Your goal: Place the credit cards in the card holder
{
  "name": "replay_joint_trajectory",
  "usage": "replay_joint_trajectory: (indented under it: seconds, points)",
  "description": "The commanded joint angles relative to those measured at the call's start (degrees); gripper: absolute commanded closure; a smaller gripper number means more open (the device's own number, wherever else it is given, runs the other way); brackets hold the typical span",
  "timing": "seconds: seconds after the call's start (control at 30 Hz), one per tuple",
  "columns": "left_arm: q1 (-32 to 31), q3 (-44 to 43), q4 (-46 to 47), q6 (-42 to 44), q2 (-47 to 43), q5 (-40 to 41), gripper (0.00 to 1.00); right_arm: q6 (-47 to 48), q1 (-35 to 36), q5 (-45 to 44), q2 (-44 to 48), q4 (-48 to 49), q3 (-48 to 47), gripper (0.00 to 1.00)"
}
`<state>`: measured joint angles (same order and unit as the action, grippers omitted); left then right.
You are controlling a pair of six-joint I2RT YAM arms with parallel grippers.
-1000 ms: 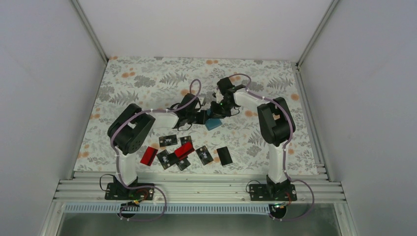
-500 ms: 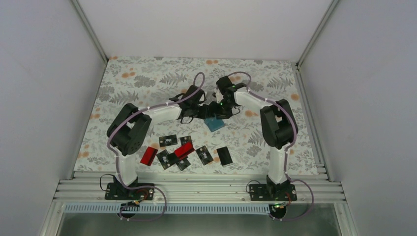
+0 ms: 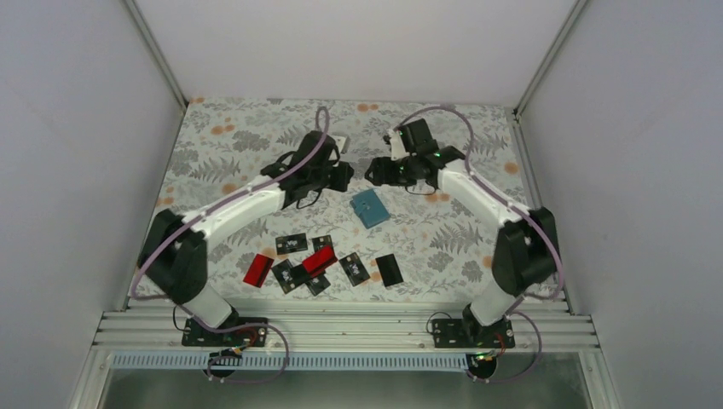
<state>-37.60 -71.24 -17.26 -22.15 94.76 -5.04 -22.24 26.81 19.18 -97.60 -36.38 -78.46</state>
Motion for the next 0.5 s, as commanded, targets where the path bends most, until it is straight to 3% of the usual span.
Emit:
replay_joint_trajectory:
  seconds: [0.0, 0.07, 0.1, 0.17, 0.27, 0.47]
  points:
    - [0.5, 4.2, -0.2, 2.6, -11.4, 6.8, 0.72, 1.4, -0.7, -5.2, 14.4, 12.5, 6.4, 0.28]
    - [0.6, 5.8, -0.2, 4.3, -16.3, 10.8, 0.47, 1.3, -0.8, -8.2, 21.6, 17.9, 11.1, 0.02]
    - [0.8, 6.8, 0.1, 5.0, -18.5, 12.6, 0.28, 1.4, -0.8, -10.0, 25.0, 20.1, 12.6, 0.0]
    - [1.2, 8.7, 0.9, 6.2, -21.8, 14.8, 0.03, 0.9, -0.9, -13.8, 28.0, 21.8, 13.7, 0.0]
    - [1.6, 9.8, 0.5, 6.7, -24.5, 17.0, 0.0, 0.1, -0.9, -18.7, 28.8, 19.8, 12.0, 0.0]
    - [1.6, 12.1, 0.0, 6.2, -28.9, 19.0, 0.0, 0.1, -0.9, -19.3, 32.4, 21.7, 14.9, 0.0]
